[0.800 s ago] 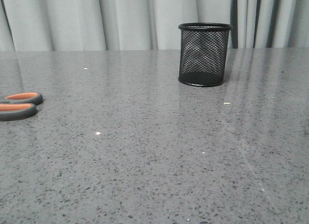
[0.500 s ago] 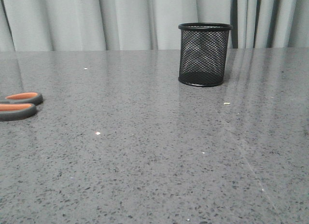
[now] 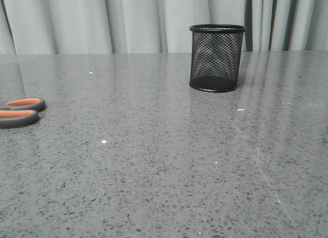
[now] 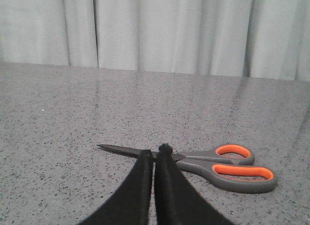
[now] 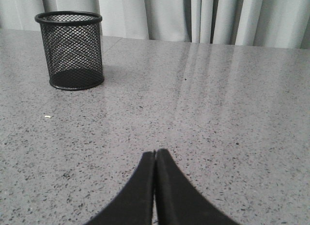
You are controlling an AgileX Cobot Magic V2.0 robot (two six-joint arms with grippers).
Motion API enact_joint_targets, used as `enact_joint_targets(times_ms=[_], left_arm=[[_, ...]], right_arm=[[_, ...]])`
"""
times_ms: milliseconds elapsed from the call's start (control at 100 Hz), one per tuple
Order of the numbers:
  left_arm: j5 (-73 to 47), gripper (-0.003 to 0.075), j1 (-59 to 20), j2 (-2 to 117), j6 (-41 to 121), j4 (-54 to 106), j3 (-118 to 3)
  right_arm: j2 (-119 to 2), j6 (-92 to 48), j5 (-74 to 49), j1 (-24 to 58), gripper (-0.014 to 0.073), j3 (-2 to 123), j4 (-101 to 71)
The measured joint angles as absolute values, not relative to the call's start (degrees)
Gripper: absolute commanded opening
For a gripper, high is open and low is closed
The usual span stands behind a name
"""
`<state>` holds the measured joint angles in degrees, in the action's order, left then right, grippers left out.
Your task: Put scissors into bucket
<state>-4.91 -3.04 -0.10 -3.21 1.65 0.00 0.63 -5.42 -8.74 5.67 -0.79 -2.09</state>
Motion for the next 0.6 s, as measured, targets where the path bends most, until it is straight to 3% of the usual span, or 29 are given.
enact_joint_targets(times_ms=[420,600], left_arm=[[-4.91,-0.002,-3.04,-0.1,-3.21,2.65,0.0],[-4.91,-0.002,-3.04,-0.1,-3.21,11.18,0.0]], right_arm=[[0.63,-5.42,-7.65,5.67,-0.0045,-0.79,-6.75],[0.63,-5.42,-4.89,5.67,-0.0045,-0.79,-13.82]])
